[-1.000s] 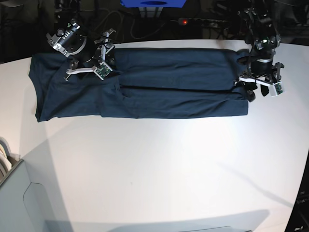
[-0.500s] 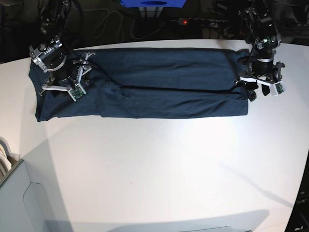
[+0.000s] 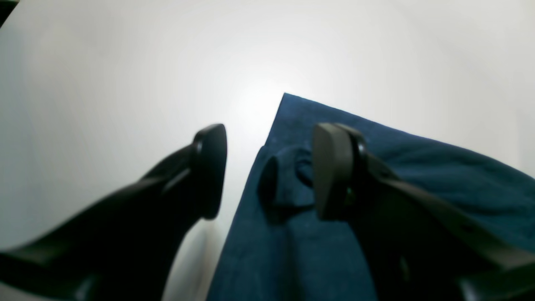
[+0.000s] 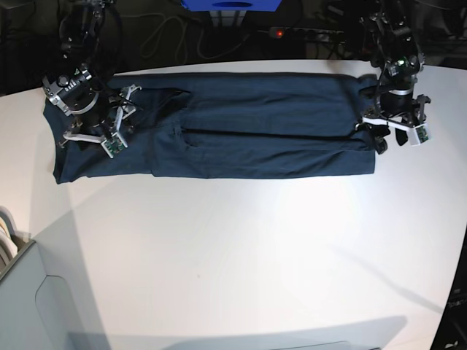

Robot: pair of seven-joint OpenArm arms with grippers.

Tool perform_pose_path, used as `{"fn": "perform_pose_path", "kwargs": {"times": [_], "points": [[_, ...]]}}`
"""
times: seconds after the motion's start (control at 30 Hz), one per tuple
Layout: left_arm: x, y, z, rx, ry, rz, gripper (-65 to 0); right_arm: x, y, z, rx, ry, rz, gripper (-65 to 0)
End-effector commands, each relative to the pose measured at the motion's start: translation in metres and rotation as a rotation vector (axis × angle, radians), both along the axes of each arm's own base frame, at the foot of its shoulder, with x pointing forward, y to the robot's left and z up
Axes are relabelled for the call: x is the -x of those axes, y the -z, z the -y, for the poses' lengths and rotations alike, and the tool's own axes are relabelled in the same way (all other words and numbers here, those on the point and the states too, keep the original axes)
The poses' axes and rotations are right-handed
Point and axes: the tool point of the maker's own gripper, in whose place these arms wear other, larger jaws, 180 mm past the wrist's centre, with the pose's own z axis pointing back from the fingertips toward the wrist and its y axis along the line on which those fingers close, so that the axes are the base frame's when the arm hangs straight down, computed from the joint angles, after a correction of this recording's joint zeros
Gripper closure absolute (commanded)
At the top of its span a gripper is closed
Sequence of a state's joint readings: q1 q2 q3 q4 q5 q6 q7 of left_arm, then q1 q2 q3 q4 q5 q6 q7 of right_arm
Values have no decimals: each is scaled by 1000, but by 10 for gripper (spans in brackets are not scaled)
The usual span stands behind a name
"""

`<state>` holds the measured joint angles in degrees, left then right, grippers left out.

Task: Fold the T-shirt properly

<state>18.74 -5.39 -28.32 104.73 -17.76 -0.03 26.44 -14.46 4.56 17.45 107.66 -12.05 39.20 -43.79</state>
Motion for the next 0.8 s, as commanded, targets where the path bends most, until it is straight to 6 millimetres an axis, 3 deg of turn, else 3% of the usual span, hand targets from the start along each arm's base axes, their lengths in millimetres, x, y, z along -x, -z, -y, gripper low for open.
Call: {"fn": "perform_pose_path", "kwargs": {"times": [0.0,0.13,0.23,0.6,0.77], "points": [[-6,-14,-1,-20,5,47,-315,-8,-4,0,-6,-15,22,-354],[-6,-13,-2,-21,5,45,-315,-4,25,2,-38,6,-60,-352],[-5,-10,-2,-18,3,38,-315,-5,34,-1,-73,7,-67,-351],[-2,-7,-2,-11,2,29,-317,-9,33,13,-50,-4,-54,-352],[4,13,-5,14,-15,-19,-317,-13,31,15,-45,-5,-46,-352]]}}
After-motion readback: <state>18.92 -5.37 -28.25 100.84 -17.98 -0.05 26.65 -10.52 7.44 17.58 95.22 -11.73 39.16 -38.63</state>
